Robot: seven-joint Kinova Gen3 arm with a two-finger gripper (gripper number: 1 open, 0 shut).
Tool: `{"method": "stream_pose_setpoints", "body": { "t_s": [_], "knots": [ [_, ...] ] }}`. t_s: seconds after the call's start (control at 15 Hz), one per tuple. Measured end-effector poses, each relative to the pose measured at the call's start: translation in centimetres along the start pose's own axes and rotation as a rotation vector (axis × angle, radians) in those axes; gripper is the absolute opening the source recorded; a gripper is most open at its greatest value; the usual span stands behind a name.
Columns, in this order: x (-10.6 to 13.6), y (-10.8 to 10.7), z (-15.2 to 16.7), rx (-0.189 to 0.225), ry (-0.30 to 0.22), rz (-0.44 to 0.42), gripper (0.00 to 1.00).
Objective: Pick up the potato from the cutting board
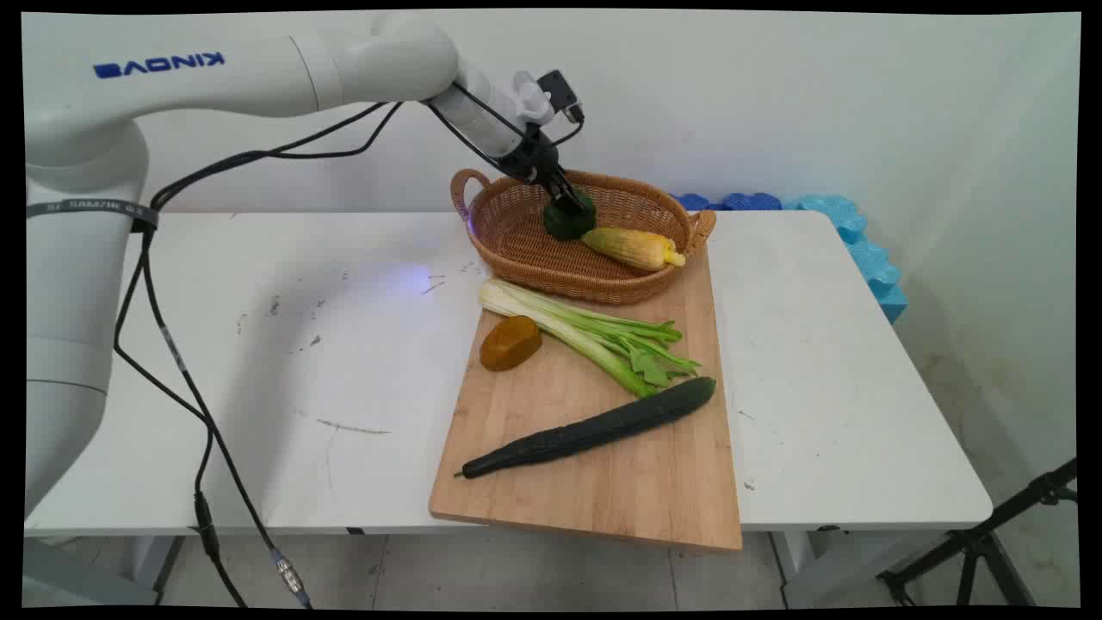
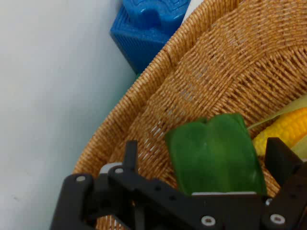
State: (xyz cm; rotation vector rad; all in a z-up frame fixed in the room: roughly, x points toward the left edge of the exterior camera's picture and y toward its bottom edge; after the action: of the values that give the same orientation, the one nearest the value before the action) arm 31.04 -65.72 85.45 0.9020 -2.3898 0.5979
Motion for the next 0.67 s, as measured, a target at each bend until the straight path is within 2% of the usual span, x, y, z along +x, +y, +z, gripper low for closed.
{"method": "stream_pose_setpoints", "body": {
  "t_s": [0.67],
  "knots": [
    [-0.1,1.0,-5.6,0.024,0.006,-0.073,1.00]
  ]
}}
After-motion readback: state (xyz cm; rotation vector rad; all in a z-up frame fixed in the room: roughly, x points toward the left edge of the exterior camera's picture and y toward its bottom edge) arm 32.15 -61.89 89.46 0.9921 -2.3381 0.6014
